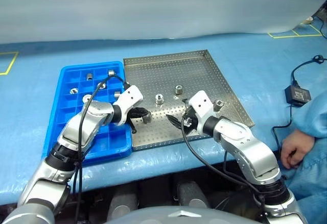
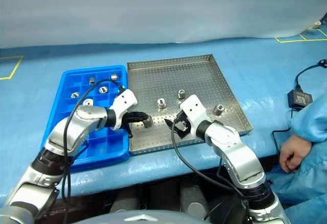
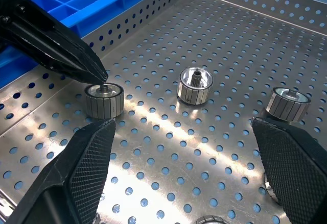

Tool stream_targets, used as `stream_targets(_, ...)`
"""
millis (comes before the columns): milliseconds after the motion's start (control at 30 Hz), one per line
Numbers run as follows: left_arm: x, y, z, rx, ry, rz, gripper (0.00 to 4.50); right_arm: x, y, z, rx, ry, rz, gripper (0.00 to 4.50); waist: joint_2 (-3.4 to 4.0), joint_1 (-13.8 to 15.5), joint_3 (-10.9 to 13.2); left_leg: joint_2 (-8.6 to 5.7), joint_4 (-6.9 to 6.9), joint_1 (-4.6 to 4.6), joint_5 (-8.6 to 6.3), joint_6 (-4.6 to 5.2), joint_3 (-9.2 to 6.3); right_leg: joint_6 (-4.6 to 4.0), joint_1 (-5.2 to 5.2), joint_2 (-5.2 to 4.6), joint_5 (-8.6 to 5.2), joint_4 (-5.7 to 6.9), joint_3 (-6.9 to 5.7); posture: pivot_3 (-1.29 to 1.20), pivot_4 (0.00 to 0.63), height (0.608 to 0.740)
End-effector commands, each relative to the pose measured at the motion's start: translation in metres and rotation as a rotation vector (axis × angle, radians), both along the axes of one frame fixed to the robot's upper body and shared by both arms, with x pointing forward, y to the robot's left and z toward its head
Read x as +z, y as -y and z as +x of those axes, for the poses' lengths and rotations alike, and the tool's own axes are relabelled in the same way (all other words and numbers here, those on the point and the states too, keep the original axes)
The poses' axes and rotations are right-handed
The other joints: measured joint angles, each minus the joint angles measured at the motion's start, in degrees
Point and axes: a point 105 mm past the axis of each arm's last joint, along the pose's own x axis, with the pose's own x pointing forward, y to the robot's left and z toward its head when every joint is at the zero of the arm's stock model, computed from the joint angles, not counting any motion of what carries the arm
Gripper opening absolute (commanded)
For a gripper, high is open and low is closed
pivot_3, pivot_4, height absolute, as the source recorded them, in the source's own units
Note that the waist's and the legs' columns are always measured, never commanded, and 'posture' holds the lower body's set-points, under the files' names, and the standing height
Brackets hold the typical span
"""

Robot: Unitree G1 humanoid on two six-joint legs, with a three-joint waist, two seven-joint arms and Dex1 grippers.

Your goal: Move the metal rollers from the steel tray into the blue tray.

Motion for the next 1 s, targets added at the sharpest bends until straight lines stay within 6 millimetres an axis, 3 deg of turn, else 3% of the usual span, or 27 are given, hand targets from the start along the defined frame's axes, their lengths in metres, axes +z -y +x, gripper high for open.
stream_targets(33,0.013,-0.003,0.006,0.019,0.064,-0.029,0.21,0.009,-0.001,0.001,0.003,0.043,0.014,4.5,0.0,0.02,0.0,0.0,0.0,0.0,0.0,0.0,0.0,0.0,0.0,0.0,0.0,0.0,0.0,-0.15,0.15,0.74)
stream_targets(100,0.013,-0.002,0.005,0.0,0.058,-0.02,0.62,0.009,-0.002,0.001,0.004,0.041,0.014,4.5,0.0,0.02,0.0,0.0,0.0,0.0,0.0,0.0,0.0,0.0,0.0,0.0,0.0,0.0,0.0,-0.15,0.15,0.74)
stream_targets(367,-0.001,-0.002,0.003,-0.031,0.026,0.09,3.25,0.009,-0.002,0.001,0.003,0.041,0.015,4.5,0.0,0.03,0.0,-0.01,0.0,0.0,0.0,0.0,0.0,0.0,-0.01,0.0,0.0,0.0,0.0,-0.16,0.15,0.74)
stream_targets(800,-0.032,0.006,-0.004,-0.092,-0.054,0.199,3.25,0.009,-0.001,-0.002,-0.002,0.038,0.013,4.5,0.07,0.05,-0.08,-0.02,0.05,0.14,0.0,0.0,0.01,0.0,0.16,-0.01,0.0,0.0,0.02,-0.17,0.15,0.74)
stream_targets(900,-0.034,0.003,-0.005,-0.099,-0.057,0.232,2.72,0.009,0.0,-0.001,-0.006,0.04,0.012,4.5,0.17,-0.11,-0.16,-0.02,0.05,0.21,0.01,0.01,0.01,0.0,0.23,-0.01,0.0,0.0,0.02,-0.17,0.15,0.74)
stream_targets(1000,-0.037,0.0,-0.007,-0.106,-0.065,0.259,1.73,0.009,0.0,-0.001,-0.008,0.041,0.012,4.5,0.23,-0.2,-0.19,-0.02,0.04,0.31,0.0,0.01,0.01,0.0,0.32,0.0,-0.01,0.0,0.02,-0.17,0.15,0.74)
